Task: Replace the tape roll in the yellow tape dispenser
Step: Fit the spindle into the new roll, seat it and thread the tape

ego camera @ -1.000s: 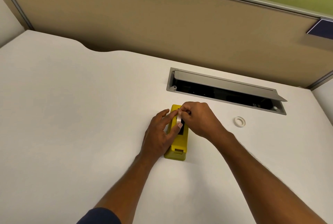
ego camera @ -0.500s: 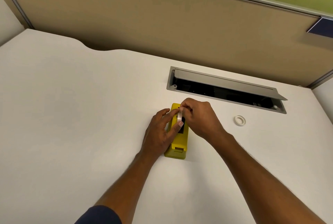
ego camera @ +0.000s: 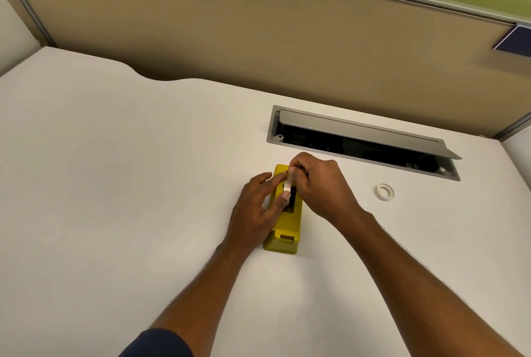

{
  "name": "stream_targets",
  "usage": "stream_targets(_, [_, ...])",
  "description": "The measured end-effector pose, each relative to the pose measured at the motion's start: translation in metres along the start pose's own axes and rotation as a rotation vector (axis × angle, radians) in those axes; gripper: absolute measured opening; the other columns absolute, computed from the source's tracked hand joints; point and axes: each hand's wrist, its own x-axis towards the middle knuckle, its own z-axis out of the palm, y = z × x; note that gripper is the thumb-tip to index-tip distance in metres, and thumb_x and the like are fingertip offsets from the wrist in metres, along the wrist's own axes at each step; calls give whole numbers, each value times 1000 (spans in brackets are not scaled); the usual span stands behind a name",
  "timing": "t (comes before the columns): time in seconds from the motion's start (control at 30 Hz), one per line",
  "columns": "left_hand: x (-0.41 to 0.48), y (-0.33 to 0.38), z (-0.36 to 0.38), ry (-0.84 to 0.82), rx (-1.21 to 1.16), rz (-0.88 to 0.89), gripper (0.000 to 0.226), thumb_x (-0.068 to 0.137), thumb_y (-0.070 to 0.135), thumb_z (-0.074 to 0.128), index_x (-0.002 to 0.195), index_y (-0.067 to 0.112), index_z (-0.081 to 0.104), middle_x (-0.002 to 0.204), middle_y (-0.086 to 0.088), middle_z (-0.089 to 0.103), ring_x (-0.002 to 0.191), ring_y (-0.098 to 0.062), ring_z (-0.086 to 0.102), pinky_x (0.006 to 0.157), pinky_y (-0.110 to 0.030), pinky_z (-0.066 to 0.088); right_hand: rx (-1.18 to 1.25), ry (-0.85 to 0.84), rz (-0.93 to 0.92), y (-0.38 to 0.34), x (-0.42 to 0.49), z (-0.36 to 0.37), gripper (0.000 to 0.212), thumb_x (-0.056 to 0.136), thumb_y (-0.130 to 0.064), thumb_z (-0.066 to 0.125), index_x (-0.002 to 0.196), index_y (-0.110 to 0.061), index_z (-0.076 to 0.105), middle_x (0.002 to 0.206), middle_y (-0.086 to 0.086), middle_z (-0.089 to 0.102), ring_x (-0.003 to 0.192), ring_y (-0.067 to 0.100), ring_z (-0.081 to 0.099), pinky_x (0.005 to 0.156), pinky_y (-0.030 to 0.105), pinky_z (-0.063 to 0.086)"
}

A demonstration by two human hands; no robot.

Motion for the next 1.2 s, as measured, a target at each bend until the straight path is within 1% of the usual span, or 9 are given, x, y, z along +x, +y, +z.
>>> stream_targets(0.17, [2, 0, -1, -18, -8, -24, 36, 87, 68, 32, 122, 67, 31, 146, 7, 41, 130, -10, 37, 100, -26, 32, 6, 14, -22, 1, 0, -1, 15, 95, -23, 47, 97, -19, 61, 85, 2, 67, 70, 16, 60, 56, 23, 47])
stream_targets(0.27, [1, 1, -3, -36, -18, -25, 36, 90, 59, 37, 125, 63, 34, 146, 8, 40, 131, -10, 36, 102, -27, 33, 87, 35, 0, 2, 2, -3, 15, 96, -23, 47, 97, -21, 61, 84, 4, 69, 72, 20, 66, 62, 34, 58])
stream_targets(0.37, [1, 3, -5, -54, -26, -23, 41, 88, 60, 37, 129, 58, 36, 147, 8, 39, 132, -11, 36, 103, -29, 33, 123, 50, 35, 3, 3, -3, 13, 97, -25, 48, 98, -22, 61, 84, 6, 71, 73, 20, 68, 66, 41, 60])
stream_targets(0.57, [0, 5, -6, -61, -29, -32, 38, 88, 59, 37, 126, 60, 35, 147, 7, 38, 133, -10, 34, 105, -29, 31, 112, 53, 18, 2, 3, -4, 13, 96, -26, 48, 97, -24, 61, 87, 1, 69, 73, 17, 65, 66, 40, 60])
stream_targets(0.67, [1, 5, -5, -44, -38, -56, 40, 90, 56, 36, 129, 51, 41, 147, 6, 40, 133, -10, 34, 104, -27, 29, 115, 37, -38, 1, 2, -6, 14, 95, -25, 50, 96, -23, 64, 91, -4, 69, 75, 13, 62, 67, 34, 57])
stream_targets(0.77, [1, 7, -4, -26, -51, -77, 41, 90, 53, 38, 129, 43, 47, 145, 5, 42, 132, -11, 35, 104, -28, 31, 120, 18, -99, 0, 0, -6, 16, 95, -25, 52, 99, -21, 66, 100, -3, 71, 82, 9, 58, 69, 22, 47])
stream_targets(0.87, [0, 8, -3, -24, -45, -81, 47, 88, 55, 42, 131, 37, 49, 146, 3, 42, 132, -13, 36, 105, -32, 33, 103, 15, -116, 1, -1, -5, 19, 95, -25, 52, 104, -16, 66, 107, 0, 70, 89, 8, 54, 75, 22, 43])
stream_targets(1.0, [0, 9, -4, -42, -38, -68, 36, 86, 59, 45, 121, 60, 38, 146, 4, 41, 132, -14, 37, 105, -36, 36, 114, 115, -68, 2, -1, -6, 18, 95, -22, 52, 103, -15, 67, 108, 2, 69, 90, 8, 54, 78, 25, 46])
stream_targets(1.2, [-1, 10, -4, -42, -8, -51, 37, 84, 63, 43, 119, 66, 32, 147, 4, 40, 132, -14, 36, 104, -34, 34, 104, 140, -69, -1, -1, -8, 17, 95, -24, 52, 101, -16, 67, 105, 1, 70, 88, 8, 54, 76, 25, 46])
